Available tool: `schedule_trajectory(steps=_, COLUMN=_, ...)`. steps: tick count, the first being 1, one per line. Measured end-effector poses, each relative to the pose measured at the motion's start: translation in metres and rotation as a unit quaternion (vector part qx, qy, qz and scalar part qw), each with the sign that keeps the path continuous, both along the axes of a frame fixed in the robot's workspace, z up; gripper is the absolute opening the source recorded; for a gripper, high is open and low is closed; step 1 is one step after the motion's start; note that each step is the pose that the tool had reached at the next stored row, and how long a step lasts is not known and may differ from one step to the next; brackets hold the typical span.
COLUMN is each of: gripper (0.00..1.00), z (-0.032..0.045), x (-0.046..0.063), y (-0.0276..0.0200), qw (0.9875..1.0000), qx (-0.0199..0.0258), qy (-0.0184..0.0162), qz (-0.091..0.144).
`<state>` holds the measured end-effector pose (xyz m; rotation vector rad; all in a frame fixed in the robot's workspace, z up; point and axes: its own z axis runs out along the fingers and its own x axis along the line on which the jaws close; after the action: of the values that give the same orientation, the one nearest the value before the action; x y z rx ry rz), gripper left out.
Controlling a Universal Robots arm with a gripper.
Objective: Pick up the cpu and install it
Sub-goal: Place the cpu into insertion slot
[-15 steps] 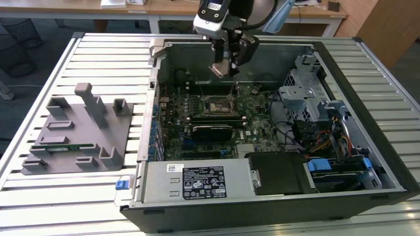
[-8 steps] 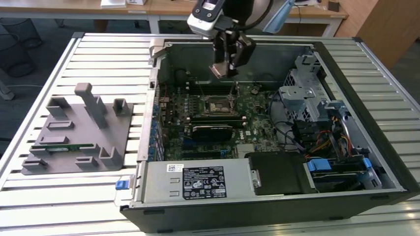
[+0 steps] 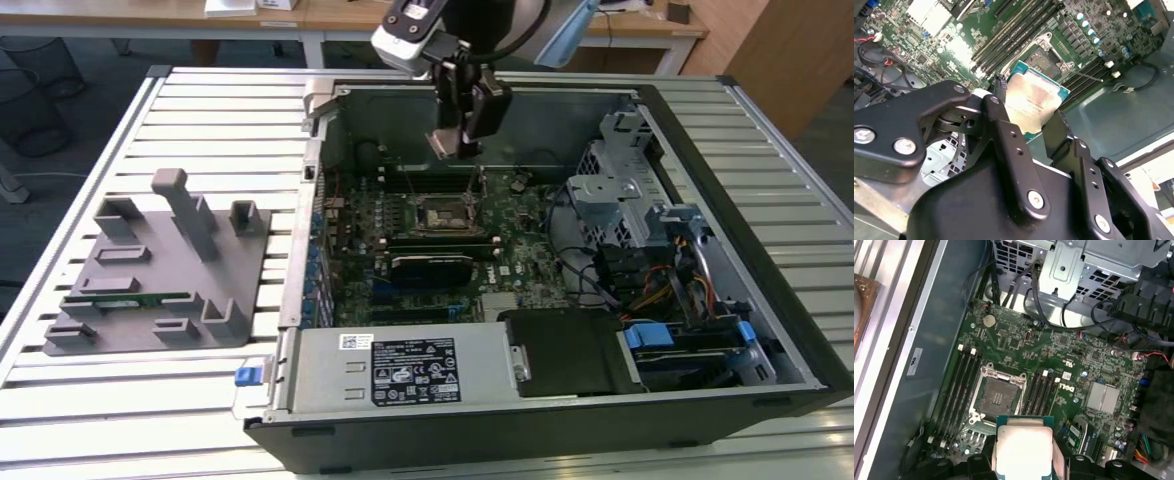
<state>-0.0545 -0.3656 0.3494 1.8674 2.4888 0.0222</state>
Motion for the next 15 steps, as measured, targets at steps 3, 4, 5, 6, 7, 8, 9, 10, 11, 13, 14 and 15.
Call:
schedule_trajectory(steps=3, gripper=0.54, z=-0.0013, x=-0.001, y=0.002, qw=1.0, qx=0.0, qy=0.0, qz=-0.008)
schedule_trajectory(steps=4, gripper=0.54, z=-0.0021, x=-0.001, y=0.002, qw=0.9999, qx=0.0001, qy=0.0, qz=-0.015)
schedule_trajectory(steps=5, gripper=0.54, z=-0.003, x=-0.001, y=0.002, qw=0.9997, qx=0.0001, qy=0.0, qz=-0.024)
schedule_trajectory(steps=6, gripper=0.54, z=-0.004, x=-0.001, y=0.0021, qw=0.9994, qx=0.0, qy=0.0, qz=-0.033)
schedule_trajectory(steps=7, gripper=0.54, z=-0.0053, x=-0.001, y=0.0021, qw=0.9991, qx=0.0, qy=0.0, qz=-0.043)
schedule_trajectory(steps=8, gripper=0.54, z=-0.0065, x=-0.001, y=0.0021, qw=0.9987, qx=0.0, qy=0.0, qz=-0.051)
schedule_trajectory(steps=9, gripper=0.54, z=-0.0077, x=-0.001, y=0.0021, qw=0.9981, qx=0.0, qy=0.0, qz=-0.061)
schedule_trajectory(steps=10, gripper=0.54, z=-0.0088, x=-0.001, y=0.0021, qw=0.9976, qx=0.0, qy=0.0, qz=-0.07)
schedule_trajectory(steps=11, gripper=0.54, z=-0.01, x=-0.001, y=0.0022, qw=0.9971, qx=0.0, qy=0.0, qz=-0.076)
schedule_trajectory(steps=13, gripper=0.54, z=-0.0121, x=-0.002, y=0.003, qw=0.9966, qx=0.0, qy=0.0, qz=-0.082)
schedule_trajectory(steps=14, gripper=0.54, z=-0.0127, x=-0.002, y=0.0034, qw=0.9965, qx=0.0002, qy=0.0, qz=-0.084)
schedule_trajectory(steps=15, gripper=0.54, z=-0.0132, x=-0.003, y=0.0038, qw=0.9964, qx=0.0004, qy=0.0, qz=-0.085)
